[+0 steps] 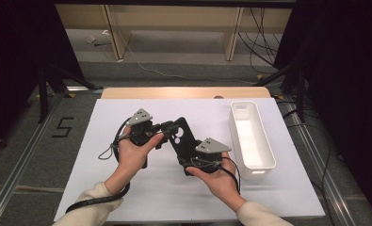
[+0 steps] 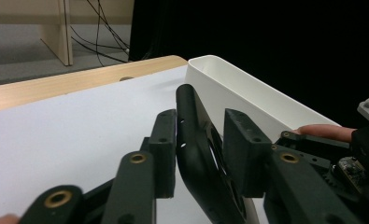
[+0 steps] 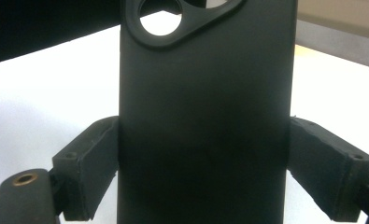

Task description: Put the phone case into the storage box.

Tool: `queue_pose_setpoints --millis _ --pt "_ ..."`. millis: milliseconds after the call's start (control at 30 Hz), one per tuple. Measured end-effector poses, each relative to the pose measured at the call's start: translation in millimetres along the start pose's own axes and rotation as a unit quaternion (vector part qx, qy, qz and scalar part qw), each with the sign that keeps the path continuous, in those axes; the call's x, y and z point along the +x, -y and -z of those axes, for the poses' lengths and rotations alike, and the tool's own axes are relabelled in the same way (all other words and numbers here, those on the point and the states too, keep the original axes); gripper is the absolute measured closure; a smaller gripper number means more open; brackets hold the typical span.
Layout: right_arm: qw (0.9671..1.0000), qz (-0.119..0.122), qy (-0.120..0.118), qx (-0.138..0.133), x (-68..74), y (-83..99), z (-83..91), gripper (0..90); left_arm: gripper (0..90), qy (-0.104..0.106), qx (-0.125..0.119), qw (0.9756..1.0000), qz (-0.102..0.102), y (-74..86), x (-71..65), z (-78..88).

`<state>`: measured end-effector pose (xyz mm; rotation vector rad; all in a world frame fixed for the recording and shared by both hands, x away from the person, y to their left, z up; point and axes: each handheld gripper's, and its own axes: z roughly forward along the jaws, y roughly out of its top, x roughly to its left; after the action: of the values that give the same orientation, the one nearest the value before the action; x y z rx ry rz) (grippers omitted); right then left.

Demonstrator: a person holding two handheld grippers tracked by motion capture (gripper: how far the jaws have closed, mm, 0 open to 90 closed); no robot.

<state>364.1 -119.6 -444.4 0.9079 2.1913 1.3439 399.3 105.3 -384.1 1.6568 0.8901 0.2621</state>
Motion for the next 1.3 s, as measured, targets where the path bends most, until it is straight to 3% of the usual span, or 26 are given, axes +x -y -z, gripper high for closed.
queue_pose_setpoints --millis 167,233,367,433,533,600,800,967,1300 --pt "1.0 0.009 0.002 0.003 1.3 1.4 -0.9 14.3 73.4 0.009 0.001 0.9999 0.011 1.0 0.3 1.5" --pt "0.9998 0.014 0.005 0.01 2.5 2.4 -1.6 14.0 75.1 0.028 0.003 0.9992 0.027 2.3 -2.0 2.1" --pt "0.9998 0.018 0.01 0.007 3.9 3.8 -2.7 13.0 76.9 0.041 -0.006 0.9985 0.035 1.6 -6.5 3.2" --pt "0.9996 0.027 0.003 0.002 3.7 2.5 -1.5 14.7 77.0 0.034 -0.006 0.9992 0.018 -0.1 -8.9 4.3" --pt "0.9992 0.034 -0.013 -0.017 3.2 -1.5 1.3 9.4 76.9 0.04 -0.012 0.9988 0.025 -0.5 -8.6 5.2" --pt "0.999 0.035 -0.016 -0.024 2.8 -3.6 1.9 7.9 76.9 0.037 -0.014 0.9991 0.015 0.1 -9.8 5.3" --pt "0.9978 0.027 -0.013 -0.059 -3.3 -12.6 5.7 3.5 76.9 0.039 -0.02 0.999 0.001 0.5 -14.8 5.1" --pt "0.9971 0.022 -0.005 -0.073 -6.4 -18.0 7.5 2.6 76.9 0.036 -0.024 0.9989 -0.016 2.5 -21.5 3.4" --pt "0.9961 0.023 -0.003 -0.086 -1.7 -23.9 4.9 2.2 76.9 0.03 -0.028 0.9989 -0.021 6.1 -25.4 0.6"
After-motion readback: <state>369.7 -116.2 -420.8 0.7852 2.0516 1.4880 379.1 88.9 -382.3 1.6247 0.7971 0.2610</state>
